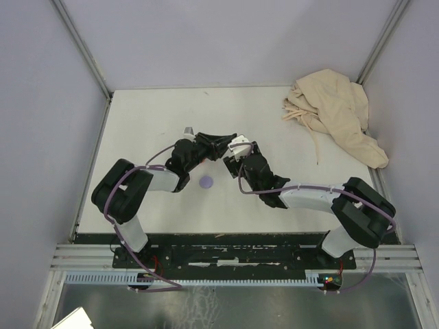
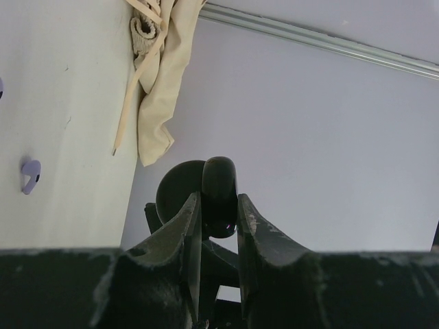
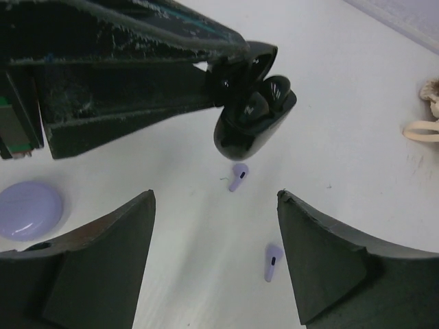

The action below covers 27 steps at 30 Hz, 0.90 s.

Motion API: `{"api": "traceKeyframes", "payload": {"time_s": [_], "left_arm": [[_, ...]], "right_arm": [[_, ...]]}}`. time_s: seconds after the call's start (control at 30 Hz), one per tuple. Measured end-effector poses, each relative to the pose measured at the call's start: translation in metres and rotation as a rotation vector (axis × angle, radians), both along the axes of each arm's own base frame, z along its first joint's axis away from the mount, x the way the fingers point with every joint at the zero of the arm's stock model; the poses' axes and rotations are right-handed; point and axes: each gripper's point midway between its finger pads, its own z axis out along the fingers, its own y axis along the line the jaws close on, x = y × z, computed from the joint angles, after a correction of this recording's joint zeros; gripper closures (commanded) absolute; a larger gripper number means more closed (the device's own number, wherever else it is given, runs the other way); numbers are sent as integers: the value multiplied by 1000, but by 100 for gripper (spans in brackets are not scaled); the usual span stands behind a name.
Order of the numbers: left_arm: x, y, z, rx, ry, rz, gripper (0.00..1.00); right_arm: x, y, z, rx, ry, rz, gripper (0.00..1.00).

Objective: Insert the wireless bluetooth earbuds into the charging case
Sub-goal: Close the charging case.

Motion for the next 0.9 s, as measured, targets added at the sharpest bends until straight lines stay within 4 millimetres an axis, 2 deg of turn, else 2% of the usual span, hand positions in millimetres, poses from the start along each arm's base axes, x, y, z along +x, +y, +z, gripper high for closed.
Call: {"api": "traceKeyframes", "payload": {"time_s": [0.13,0.47,0.9], "left_arm": [[-1,0,-2,-7,15,0,97],[-9,3,-15,-26,60,-6,97],[-14,4,-15,-48,61,-19,97]], "right_arm": [[10,8,2,-9,-44,-18,20],[28,6,15,-31,-131,-87,19],[35,-6,18,-109,-179,-142,19]]}}
